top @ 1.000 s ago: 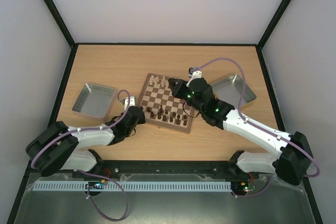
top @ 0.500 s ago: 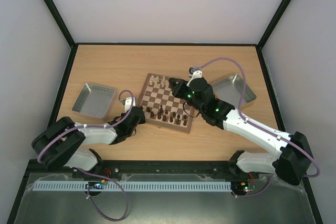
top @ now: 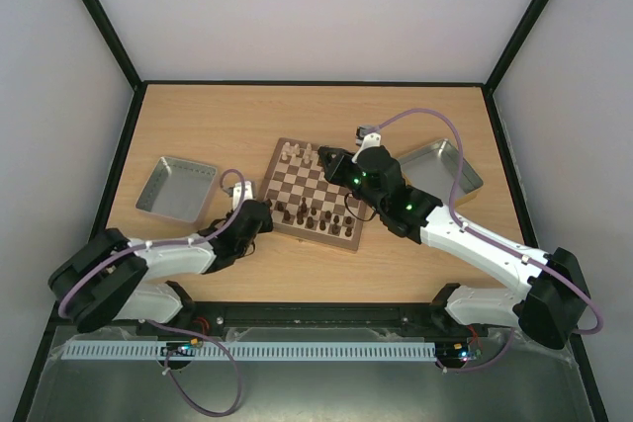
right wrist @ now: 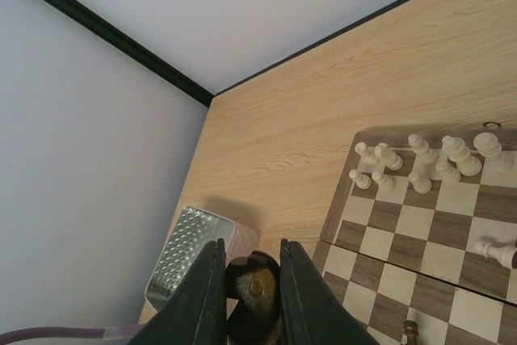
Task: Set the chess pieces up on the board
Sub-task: Place the chess piece on the chessboard, then adjust the chess piece on the chessboard.
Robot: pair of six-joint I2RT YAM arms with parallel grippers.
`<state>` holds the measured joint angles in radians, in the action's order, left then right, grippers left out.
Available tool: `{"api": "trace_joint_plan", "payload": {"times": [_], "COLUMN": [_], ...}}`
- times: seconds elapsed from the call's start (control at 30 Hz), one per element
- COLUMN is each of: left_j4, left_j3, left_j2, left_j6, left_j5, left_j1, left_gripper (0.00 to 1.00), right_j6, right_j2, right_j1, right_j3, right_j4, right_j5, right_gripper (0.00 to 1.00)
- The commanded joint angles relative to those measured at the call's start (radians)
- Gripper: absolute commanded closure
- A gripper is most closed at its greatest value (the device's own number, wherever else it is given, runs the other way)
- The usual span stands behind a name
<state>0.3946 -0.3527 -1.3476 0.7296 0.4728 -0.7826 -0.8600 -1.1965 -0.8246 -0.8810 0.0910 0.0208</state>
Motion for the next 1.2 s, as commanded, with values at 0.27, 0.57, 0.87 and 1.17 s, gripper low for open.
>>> {"api": "trace_joint_plan", "payload": {"times": [0.27, 0.57, 0.87, 1.17], "left_j4": [-0.33, -0.3, -0.269, -0.25], "left_j3": [-0.024, -0.026, -0.034, -0.037], "left_j2": [0.243, 0.246, 0.16, 0.13], "left_j6": [0.088, 0.099, 0.098, 0.098], "left_j5": [-0.212, -0.633, -0.725, -0.719], "left_j1": [0.085, 0.315, 0.347, 0.352], "left_gripper": [0.46, 0.51, 0.62, 0.64], "right_j6": [-0.015, -0.025, -0.024, -0.02], "right_j2": [0.034, 0.019, 0.022, 0.011], "right_j1": [0.003, 0.003, 0.003, 0.003], "right_j3": [0.023, 0.025, 0.023, 0.019], "right_j4": [-0.004, 0.015, 0.01, 0.012], "right_j5": [0.007, -0.009, 0.002, 0.0], "right_gripper": [0.88, 0.88, 0.88, 0.88]}}
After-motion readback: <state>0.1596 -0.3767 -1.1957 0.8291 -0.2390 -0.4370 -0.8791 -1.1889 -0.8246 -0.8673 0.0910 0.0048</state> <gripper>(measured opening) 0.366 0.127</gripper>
